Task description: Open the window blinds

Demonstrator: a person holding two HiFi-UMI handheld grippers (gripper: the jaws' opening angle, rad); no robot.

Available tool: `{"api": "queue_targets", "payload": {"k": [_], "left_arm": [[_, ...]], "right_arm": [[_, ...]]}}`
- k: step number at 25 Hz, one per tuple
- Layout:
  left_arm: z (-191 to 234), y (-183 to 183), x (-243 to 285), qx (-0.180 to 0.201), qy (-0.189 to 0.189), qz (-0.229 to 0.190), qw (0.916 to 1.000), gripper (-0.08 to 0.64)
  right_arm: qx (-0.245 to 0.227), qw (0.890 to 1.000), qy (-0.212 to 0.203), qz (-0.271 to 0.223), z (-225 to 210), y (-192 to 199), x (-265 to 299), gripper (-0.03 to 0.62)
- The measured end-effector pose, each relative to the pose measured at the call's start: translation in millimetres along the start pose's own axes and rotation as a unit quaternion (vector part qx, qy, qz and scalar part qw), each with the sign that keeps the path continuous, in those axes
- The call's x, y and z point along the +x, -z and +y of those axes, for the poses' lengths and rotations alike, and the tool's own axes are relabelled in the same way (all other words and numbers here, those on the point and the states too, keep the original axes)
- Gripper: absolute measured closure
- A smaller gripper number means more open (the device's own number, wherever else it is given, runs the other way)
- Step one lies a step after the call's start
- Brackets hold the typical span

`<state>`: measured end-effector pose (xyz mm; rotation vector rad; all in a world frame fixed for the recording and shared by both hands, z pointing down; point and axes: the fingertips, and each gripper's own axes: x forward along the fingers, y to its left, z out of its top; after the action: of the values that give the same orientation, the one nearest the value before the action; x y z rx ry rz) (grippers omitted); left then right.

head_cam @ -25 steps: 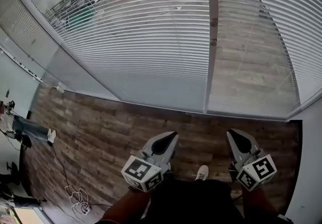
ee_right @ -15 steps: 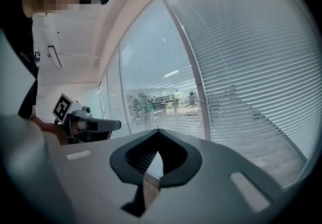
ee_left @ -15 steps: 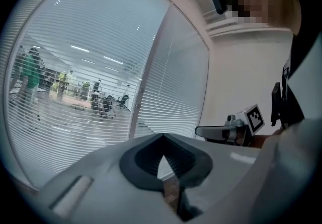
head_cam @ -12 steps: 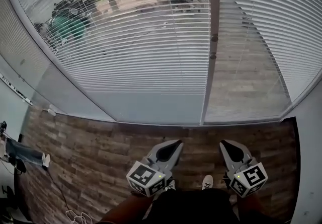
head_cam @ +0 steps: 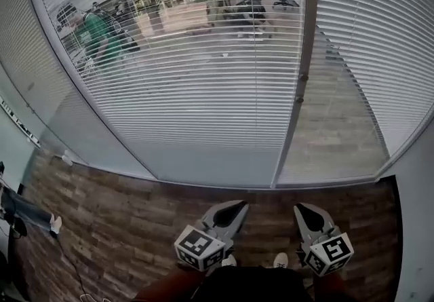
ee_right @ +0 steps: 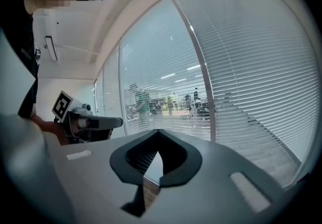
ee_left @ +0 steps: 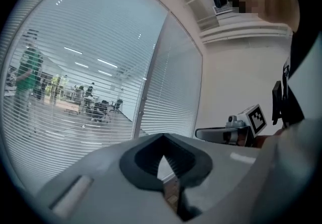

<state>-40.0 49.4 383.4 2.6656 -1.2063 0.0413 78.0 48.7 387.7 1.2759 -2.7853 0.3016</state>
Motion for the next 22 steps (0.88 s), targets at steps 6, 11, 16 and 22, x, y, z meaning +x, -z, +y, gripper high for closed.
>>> {"api": "queue_targets", "payload": {"k": [6,11,16,22], "left_arm": [[1,-10,-9,-0.002,-0.005,-0.011,0.9999,0.558],[9,1,2,-0.006,-0.009,-0.013,0.9999,0.560],[18,1,24,-0.012,-0.008,-0.012,0.9998,0.558],[13,8,30,-0.010,0.000,-0.006,0.9999,0.560]], "right_arm": [[-0.014,1.000,0.009,-0.001,7,-5,-2,0.568],[-0.010,1.000,0.011,-0.004,-8,3,5,0.568],[-0.002,1.000,0.008,0.005,-30,1,18,0.569],[-0.005,1.000,0.002,0.008,-32,5,17,0.569]]}}
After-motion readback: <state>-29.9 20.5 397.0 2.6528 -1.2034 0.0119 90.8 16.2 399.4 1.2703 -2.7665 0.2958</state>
